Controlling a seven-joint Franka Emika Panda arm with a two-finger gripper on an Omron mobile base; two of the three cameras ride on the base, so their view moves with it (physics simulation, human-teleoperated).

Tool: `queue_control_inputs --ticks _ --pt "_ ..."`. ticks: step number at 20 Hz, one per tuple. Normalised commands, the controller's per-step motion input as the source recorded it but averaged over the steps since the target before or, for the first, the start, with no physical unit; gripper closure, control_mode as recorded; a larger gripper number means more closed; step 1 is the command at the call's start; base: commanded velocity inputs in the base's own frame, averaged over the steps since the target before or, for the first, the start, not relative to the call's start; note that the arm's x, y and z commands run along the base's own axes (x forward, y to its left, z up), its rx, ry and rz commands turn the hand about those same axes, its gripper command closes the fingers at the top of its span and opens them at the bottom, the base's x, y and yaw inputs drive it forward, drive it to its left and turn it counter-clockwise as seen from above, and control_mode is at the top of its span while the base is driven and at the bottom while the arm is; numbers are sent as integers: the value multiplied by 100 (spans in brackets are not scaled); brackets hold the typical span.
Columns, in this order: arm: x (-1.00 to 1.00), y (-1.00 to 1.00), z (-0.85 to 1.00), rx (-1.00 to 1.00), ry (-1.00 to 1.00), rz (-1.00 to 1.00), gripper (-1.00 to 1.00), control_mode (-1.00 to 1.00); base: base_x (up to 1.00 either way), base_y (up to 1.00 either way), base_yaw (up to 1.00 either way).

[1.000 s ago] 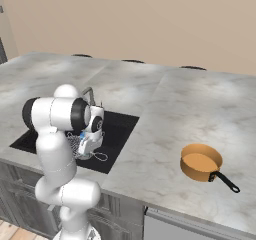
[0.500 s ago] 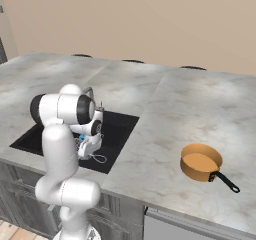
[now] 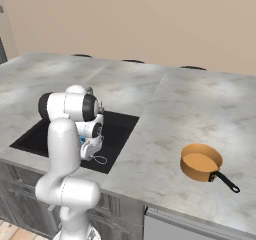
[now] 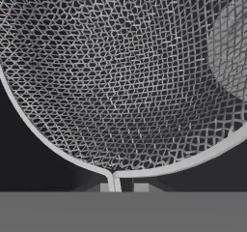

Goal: Pick the strainer and saucepan and place them in the sink. Then turn on the water.

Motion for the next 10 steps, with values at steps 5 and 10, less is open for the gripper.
queue_control_inputs --ticks 5,10 --pt "17 4 -30 2 -1 1 100 -100 0 0 0" --pt "6 0 -23 4 -3 0 100 -100 0 0 0"
